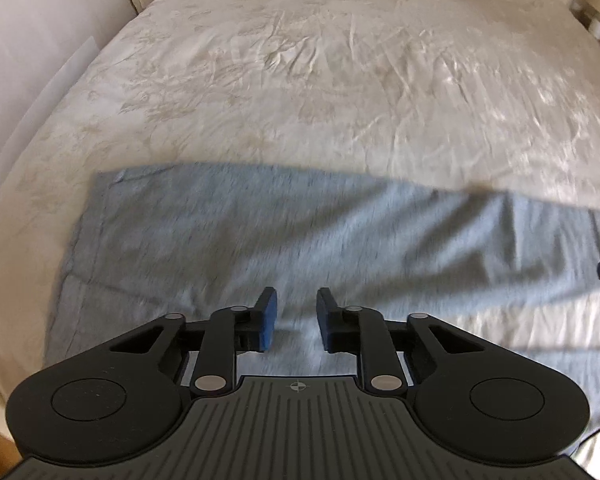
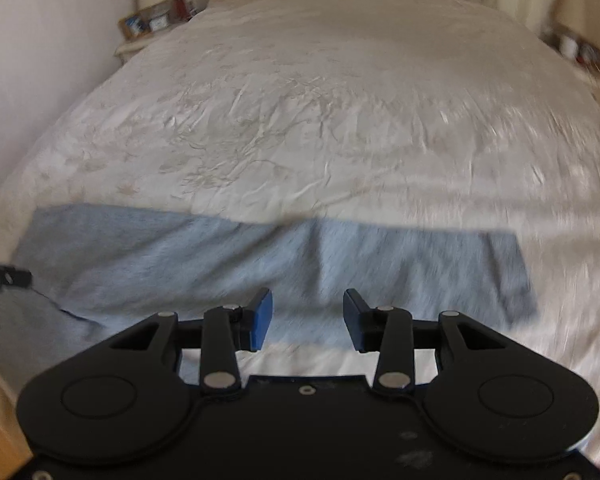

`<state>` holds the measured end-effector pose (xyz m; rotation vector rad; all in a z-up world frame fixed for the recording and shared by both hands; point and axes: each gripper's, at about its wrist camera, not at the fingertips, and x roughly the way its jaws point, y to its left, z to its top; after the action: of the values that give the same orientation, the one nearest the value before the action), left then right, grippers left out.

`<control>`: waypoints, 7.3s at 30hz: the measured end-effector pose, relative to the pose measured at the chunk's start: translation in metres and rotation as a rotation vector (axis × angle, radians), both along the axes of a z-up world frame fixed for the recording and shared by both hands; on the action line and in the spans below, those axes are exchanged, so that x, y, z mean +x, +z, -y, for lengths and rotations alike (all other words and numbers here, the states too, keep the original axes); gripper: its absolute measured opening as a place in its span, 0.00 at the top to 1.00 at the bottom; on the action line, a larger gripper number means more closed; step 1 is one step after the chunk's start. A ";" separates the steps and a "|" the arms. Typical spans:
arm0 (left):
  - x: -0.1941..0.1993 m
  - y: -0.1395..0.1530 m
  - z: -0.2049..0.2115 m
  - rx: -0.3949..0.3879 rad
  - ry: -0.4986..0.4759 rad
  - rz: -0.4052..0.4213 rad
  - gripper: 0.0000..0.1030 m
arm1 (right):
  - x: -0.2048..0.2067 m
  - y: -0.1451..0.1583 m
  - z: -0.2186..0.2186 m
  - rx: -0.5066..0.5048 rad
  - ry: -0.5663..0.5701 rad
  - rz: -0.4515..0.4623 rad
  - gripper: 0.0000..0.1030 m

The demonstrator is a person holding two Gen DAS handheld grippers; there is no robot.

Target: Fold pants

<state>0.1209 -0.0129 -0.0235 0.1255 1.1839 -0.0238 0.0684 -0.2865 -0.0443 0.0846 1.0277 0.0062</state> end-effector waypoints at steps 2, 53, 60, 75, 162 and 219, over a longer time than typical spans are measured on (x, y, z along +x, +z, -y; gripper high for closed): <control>0.015 -0.007 0.004 0.005 -0.003 -0.004 0.80 | 0.024 -0.011 0.008 -0.030 0.060 0.010 0.59; 0.147 -0.104 -0.002 -0.260 0.121 -0.256 0.61 | 0.040 -0.099 -0.022 -0.150 0.645 0.060 0.95; 0.160 -0.139 0.001 -0.233 0.140 -0.375 0.61 | 0.047 -0.098 -0.025 -0.162 0.643 0.075 0.95; -0.005 -0.081 -0.024 -0.231 0.017 -0.217 0.96 | -0.024 -0.082 -0.033 -0.064 0.527 0.023 0.94; -0.156 -0.107 -0.014 -0.015 0.010 -0.134 0.96 | -0.227 -0.121 0.182 0.199 -0.830 -0.040 0.89; -0.082 -0.141 -0.230 -0.199 -0.167 -0.338 0.31 | -0.061 -0.056 -0.267 0.253 0.329 0.018 0.76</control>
<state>0.0386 0.2167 -0.1647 0.0445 1.4982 -0.3196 0.0070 -0.0194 -0.1007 0.1443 1.0098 0.4367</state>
